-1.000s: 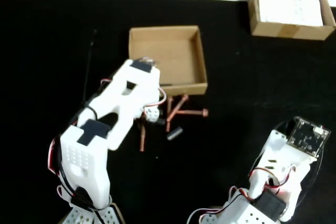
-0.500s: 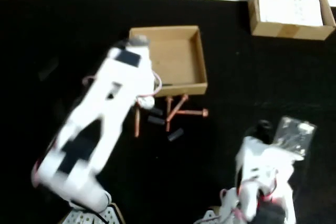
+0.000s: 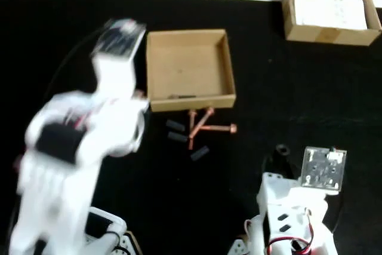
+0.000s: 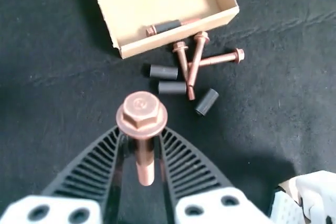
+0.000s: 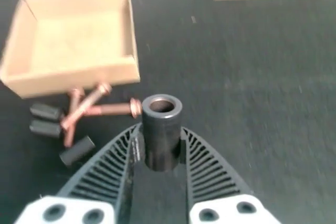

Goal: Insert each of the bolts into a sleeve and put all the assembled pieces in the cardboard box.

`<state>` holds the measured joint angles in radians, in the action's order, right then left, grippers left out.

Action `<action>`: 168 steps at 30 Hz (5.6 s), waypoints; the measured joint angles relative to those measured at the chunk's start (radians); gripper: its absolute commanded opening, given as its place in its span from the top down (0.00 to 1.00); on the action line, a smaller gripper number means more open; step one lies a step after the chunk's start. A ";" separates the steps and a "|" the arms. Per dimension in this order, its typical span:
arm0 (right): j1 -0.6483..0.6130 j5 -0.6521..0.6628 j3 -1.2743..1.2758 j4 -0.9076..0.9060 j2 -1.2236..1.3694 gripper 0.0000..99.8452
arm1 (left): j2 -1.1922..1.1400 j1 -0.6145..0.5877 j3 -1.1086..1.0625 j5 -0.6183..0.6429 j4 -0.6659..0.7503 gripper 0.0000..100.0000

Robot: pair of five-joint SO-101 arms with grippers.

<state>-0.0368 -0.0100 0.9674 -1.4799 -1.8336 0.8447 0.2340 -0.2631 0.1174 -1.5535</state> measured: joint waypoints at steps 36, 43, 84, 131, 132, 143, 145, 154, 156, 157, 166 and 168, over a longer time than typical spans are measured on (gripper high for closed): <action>-0.358 -0.163 0.252 0.334 0.005 0.99 | 0.005 0.399 -0.411 0.181 1.025 0.99; -0.358 -0.163 0.252 0.334 0.005 0.99 | -0.097 0.466 -0.307 0.181 1.022 0.99; -0.359 -0.158 0.252 0.334 0.005 0.99 | -0.097 0.528 -0.288 0.178 0.852 0.99; -0.155 -0.273 -0.044 0.333 0.186 0.99 | 0.585 0.480 -0.470 -0.063 0.390 0.99; -0.155 -0.298 -0.100 0.333 0.242 0.99 | 0.634 0.440 -0.503 -0.077 0.390 0.99; -0.155 -0.232 -0.609 0.334 0.928 0.99 | 0.957 -0.068 -0.825 -0.123 0.377 0.99; -0.158 -0.149 -0.655 0.334 1.039 0.99 | 0.961 -0.140 -0.893 -0.123 0.377 0.99; -0.256 0.333 -0.692 0.566 1.435 0.99 | 0.965 -0.344 -1.252 0.009 0.555 0.99; -0.270 0.453 -0.694 0.652 1.510 0.99 | 0.965 -0.381 -1.338 0.061 0.623 0.99; -0.278 0.500 -0.694 0.694 1.551 0.99 | 0.965 -0.394 -1.378 0.078 0.651 0.99; -0.322 0.664 -0.694 1.034 1.929 0.99 | 0.964 -0.446 -1.416 0.264 0.683 0.99; -0.325 0.678 -0.692 1.099 2.004 0.99 | 0.964 -0.446 -1.416 0.275 0.674 0.99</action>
<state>-0.3621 0.6682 0.2754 -0.3813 0.1703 1.8082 -0.2125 -1.6794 0.3920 -0.8800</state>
